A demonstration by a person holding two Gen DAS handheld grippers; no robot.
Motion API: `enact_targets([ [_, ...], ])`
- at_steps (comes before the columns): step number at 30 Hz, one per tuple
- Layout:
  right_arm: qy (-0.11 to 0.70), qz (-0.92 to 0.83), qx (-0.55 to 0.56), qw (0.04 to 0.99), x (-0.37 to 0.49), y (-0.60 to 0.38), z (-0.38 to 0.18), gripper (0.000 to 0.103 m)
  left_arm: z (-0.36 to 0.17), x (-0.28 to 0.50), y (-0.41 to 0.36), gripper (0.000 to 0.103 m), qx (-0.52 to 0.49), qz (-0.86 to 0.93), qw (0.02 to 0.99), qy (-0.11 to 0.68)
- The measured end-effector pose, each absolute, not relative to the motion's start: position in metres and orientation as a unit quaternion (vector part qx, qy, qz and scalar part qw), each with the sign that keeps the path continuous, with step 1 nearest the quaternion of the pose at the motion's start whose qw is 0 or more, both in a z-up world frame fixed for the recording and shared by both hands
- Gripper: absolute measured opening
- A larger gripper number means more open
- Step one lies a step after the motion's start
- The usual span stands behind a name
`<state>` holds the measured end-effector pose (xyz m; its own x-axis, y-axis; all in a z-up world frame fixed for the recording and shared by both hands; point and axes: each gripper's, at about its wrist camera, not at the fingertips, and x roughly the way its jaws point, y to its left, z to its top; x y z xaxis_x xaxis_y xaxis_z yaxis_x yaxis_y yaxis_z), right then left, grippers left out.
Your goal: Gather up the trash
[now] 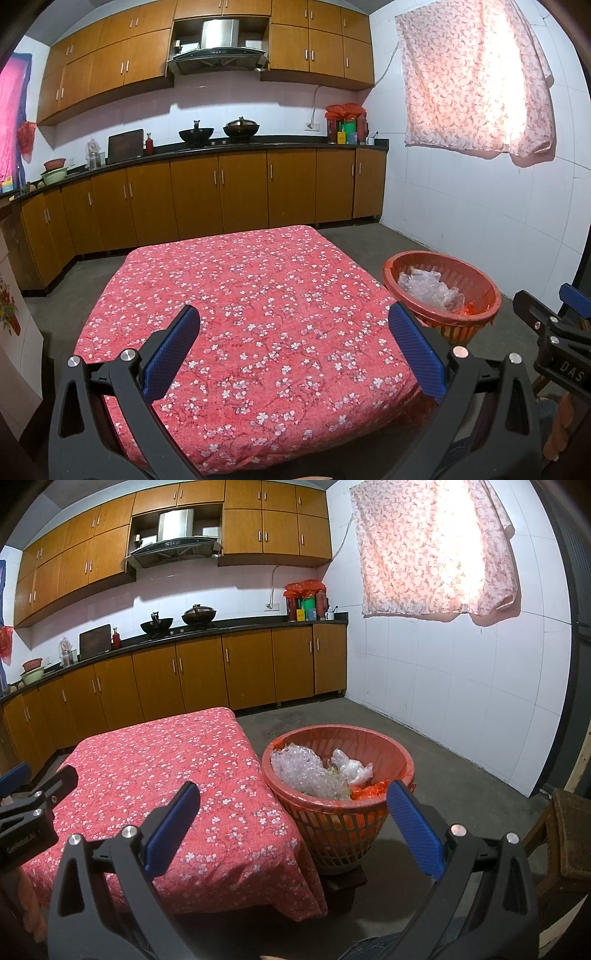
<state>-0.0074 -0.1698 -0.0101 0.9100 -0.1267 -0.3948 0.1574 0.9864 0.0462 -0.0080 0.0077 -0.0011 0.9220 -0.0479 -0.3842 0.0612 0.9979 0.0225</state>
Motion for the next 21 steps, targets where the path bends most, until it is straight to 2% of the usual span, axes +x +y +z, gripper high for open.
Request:
enact_targets([
  [21,0.200,-0.073,0.040,0.976,-0.0079,-0.1697,-0.0116,0.099,-0.0011,-0.0079,0.0081,0.101,0.017,-0.027,0.980,0.196],
])
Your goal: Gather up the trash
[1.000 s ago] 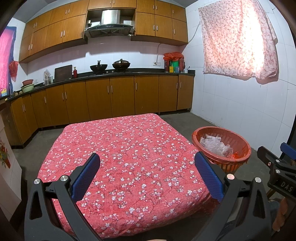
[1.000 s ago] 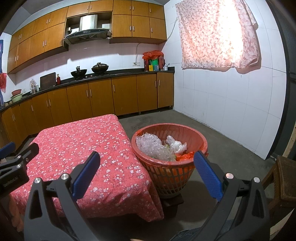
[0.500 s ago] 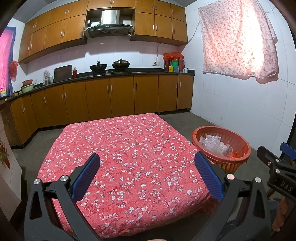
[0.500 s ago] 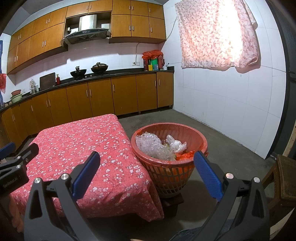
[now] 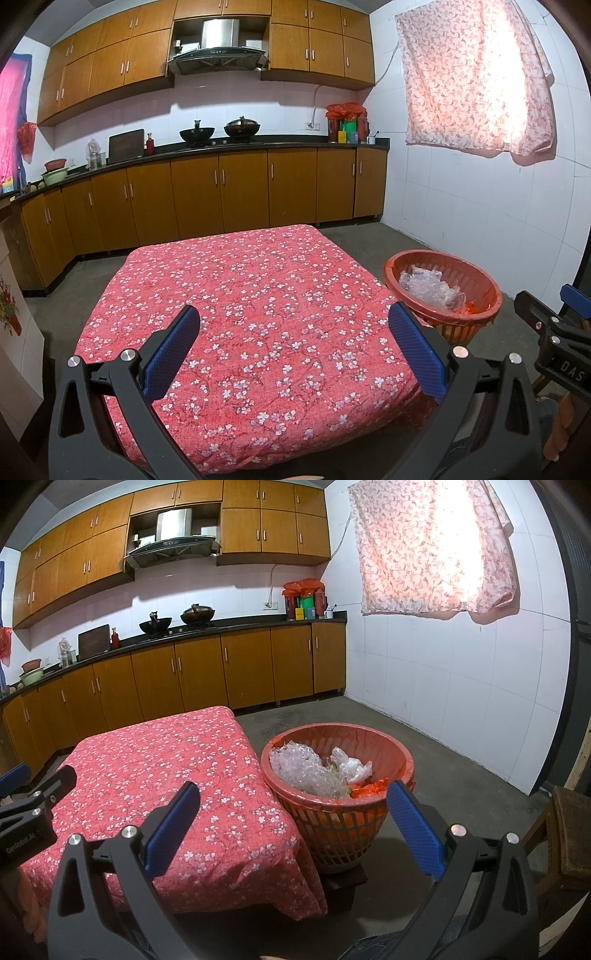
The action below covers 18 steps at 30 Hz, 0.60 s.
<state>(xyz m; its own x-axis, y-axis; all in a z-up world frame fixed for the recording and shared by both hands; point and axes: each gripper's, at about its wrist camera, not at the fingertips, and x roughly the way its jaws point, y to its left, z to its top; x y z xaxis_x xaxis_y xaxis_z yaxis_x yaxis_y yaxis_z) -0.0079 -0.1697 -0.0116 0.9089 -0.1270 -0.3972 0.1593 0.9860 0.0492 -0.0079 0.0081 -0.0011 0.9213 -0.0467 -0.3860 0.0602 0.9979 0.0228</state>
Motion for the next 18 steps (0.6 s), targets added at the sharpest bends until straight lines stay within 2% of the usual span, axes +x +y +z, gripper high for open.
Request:
enact_targets([
  [18,0.201,-0.073,0.041,0.976,-0.0080,-0.1699,-0.0104,0.099,-0.0024,-0.0077,0.0067,0.101,0.018,-0.027,0.980,0.197],
])
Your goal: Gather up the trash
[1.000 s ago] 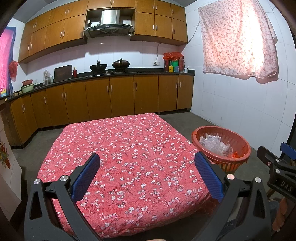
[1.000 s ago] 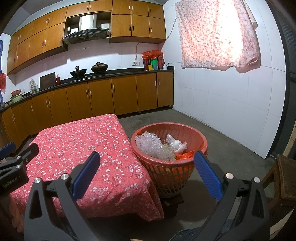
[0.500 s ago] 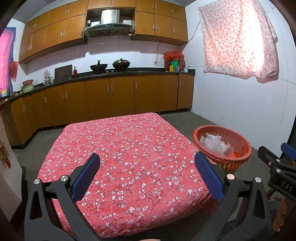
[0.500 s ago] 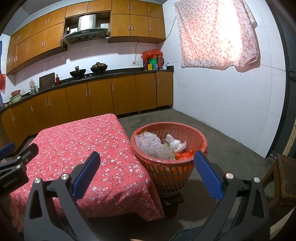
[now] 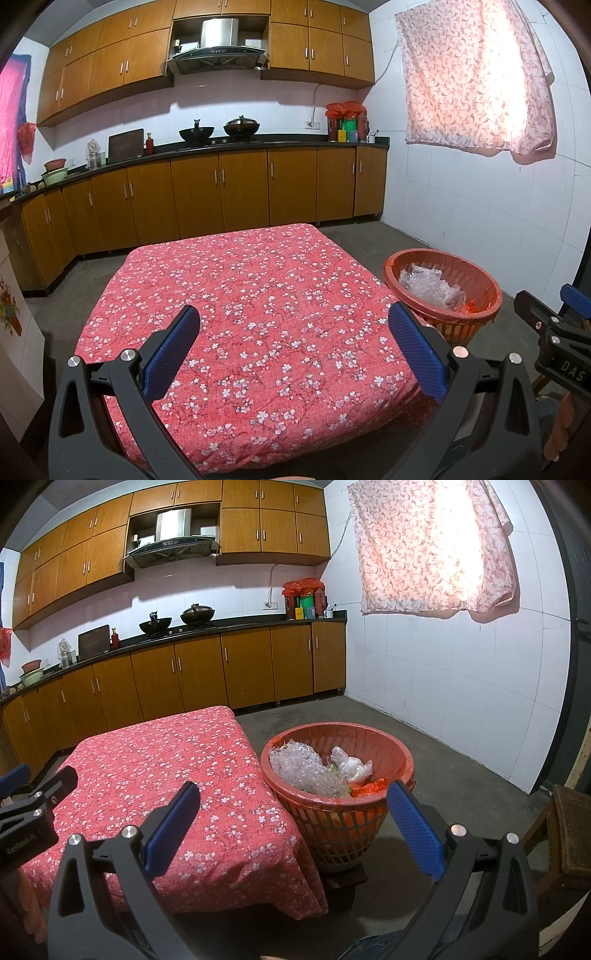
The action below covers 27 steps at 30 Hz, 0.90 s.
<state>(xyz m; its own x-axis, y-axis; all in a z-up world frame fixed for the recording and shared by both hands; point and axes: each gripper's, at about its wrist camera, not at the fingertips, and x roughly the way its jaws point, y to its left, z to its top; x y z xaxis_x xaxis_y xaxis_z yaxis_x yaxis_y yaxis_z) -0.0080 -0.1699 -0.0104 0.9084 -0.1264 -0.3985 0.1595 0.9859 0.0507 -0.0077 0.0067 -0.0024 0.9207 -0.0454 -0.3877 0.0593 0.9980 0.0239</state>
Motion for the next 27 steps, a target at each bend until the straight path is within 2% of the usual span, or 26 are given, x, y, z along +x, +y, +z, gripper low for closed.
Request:
enact_targets([
  [27,0.202,-0.074,0.042,0.976,-0.0086,-0.1689,-0.0106,0.099,-0.0012,-0.0075,0.0069,0.101,0.018,-0.027,0.980,0.198],
])
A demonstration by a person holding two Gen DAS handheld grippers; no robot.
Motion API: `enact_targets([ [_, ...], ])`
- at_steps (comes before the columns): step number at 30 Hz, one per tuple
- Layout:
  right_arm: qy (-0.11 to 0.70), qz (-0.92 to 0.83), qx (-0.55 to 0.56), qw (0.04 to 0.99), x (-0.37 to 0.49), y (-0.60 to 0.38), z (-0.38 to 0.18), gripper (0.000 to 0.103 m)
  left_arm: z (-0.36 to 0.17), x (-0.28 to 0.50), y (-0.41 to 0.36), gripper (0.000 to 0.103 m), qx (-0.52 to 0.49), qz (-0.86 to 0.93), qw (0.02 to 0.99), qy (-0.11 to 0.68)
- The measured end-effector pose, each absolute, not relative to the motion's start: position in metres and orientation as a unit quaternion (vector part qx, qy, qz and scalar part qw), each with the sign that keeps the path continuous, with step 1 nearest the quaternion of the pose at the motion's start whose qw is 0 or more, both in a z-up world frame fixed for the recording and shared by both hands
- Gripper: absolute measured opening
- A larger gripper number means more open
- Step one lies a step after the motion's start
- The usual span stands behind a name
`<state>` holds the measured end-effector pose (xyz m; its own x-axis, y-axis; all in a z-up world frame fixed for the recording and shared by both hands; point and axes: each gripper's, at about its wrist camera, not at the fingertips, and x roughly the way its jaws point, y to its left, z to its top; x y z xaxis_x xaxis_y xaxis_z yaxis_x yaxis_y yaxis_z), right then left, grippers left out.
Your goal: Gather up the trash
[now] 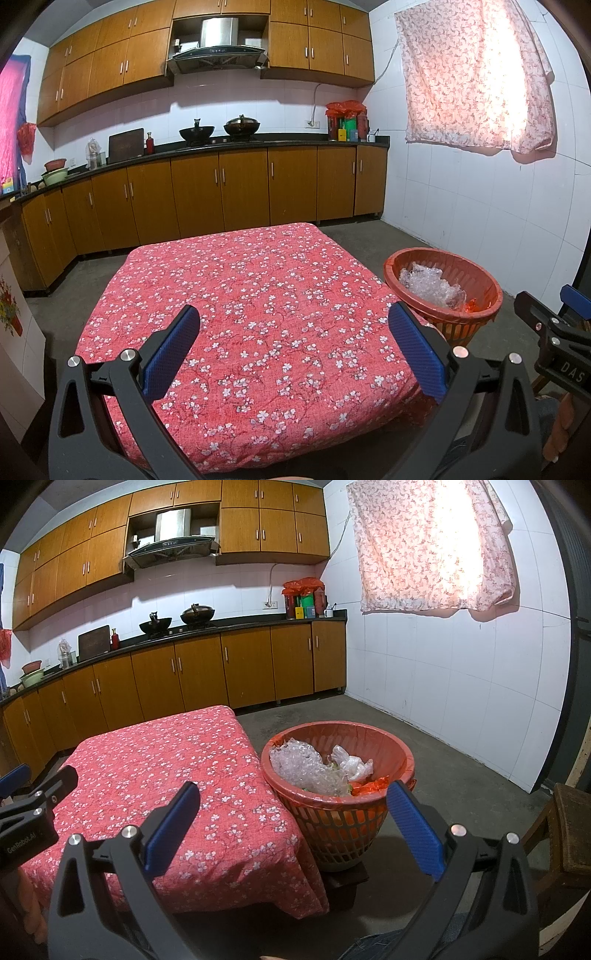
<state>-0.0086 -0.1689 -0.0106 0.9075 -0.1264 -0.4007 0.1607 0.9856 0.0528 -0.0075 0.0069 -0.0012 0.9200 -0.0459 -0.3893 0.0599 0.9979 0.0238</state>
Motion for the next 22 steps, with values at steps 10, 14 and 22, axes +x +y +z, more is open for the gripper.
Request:
enact_targets([
  [10,0.202,-0.073,0.043,0.976,-0.0085,-0.1695,-0.0095,0.099,-0.0014,-0.0080,0.0063,0.101,0.017,-0.027,0.980,0.198],
  [14,0.202,-0.073,0.043,0.976,-0.0087,-0.1693,-0.0097,0.099,-0.0021,-0.0088,0.0060,0.101,0.016,-0.027,0.979,0.199],
  [22,0.202,-0.073,0.043,0.976,-0.0089,-0.1691,-0.0097,0.099,-0.0072,-0.0106,0.0075,0.101,0.014,-0.032,0.978,0.204],
])
